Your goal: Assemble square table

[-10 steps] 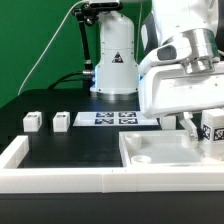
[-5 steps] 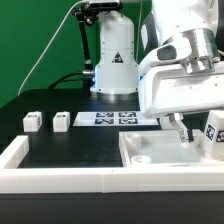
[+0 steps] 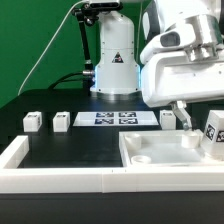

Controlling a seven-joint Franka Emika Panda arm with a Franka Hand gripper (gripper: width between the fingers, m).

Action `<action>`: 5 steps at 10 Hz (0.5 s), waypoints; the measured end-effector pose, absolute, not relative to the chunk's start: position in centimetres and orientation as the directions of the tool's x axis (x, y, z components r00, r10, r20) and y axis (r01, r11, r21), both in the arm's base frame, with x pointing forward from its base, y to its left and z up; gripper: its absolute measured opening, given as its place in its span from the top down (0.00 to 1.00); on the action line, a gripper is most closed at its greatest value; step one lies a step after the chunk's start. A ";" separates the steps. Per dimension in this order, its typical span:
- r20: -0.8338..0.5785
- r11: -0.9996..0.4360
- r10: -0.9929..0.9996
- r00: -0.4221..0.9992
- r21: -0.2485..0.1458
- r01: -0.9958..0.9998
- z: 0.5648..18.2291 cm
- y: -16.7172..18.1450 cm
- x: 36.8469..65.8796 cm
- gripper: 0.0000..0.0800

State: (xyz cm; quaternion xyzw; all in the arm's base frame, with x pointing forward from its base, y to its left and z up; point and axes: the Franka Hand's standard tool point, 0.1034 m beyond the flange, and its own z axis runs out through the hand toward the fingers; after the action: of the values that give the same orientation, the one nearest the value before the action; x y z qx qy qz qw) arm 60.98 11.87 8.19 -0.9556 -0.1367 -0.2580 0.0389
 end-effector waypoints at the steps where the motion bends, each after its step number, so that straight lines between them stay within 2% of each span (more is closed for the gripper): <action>1: 0.499 -0.959 0.242 0.832 -0.004 0.282 8.8 11.8 61.1 0.19; 3: 0.476 -0.958 0.248 0.844 -0.009 0.287 9.2 11.9 61.1 0.19; 5: 0.383 -0.954 0.265 0.885 -0.032 0.299 8.6 12.3 60.6 0.19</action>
Offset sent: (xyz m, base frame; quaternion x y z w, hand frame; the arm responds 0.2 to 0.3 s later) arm 0.0000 0.0000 0.0000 0.0000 -0.0650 0.0000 0.9979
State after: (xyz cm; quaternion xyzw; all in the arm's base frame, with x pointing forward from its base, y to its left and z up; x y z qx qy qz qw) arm 60.56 12.31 8.63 -0.9698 -0.1453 -0.1906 0.0450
